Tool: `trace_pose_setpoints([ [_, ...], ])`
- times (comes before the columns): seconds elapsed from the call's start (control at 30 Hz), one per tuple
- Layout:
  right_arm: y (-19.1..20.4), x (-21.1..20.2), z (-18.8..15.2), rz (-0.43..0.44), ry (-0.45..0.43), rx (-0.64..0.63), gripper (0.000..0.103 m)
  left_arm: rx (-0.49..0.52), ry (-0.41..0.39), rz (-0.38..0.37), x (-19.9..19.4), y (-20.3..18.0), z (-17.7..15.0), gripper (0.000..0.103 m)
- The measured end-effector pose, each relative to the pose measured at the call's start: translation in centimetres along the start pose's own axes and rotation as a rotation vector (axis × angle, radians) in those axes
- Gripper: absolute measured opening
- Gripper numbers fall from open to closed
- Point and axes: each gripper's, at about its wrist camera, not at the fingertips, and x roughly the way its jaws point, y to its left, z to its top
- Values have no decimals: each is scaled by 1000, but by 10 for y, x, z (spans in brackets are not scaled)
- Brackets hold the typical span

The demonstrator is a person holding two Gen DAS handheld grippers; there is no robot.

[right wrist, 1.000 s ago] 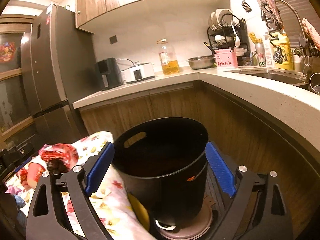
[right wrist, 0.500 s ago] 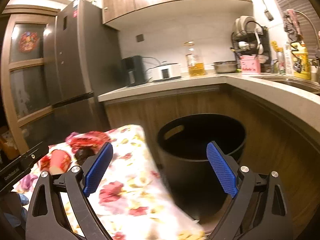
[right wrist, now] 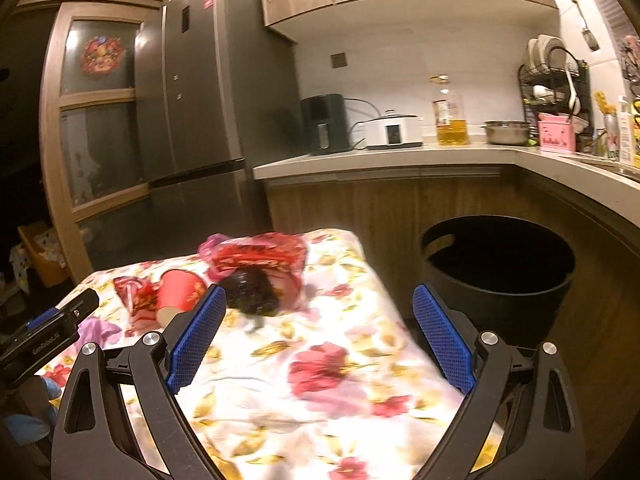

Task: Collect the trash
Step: 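Move both open grippers back toward the trash on the table, then grasp the lilac plastic bag with the left gripper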

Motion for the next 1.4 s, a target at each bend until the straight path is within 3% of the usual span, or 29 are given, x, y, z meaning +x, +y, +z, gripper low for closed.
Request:
trace_pose_setpoints([
  [0.33, 55, 20, 0, 77, -5, -60, 91, -7, 10, 140, 21, 53, 8, 95],
  [0.47, 72, 30, 4, 104, -11, -69, 91, -21, 48, 147, 35, 66, 9, 92],
  [0.77, 114, 56, 0, 156, 5, -116, 91, -106, 206, 95, 69, 86, -2, 59],
  [1.0, 144, 77, -5, 188, 30, -156, 86, -171, 266, 49, 82, 99, -9, 16],
  [1.13, 160, 91, -13, 204, 58, -176, 81, -192, 248, 7, 77, 101, -7, 7],
  [1.4, 183, 119, -21, 215, 99, -206, 75, -206, 136, -3, 41, 105, 8, 5],
])
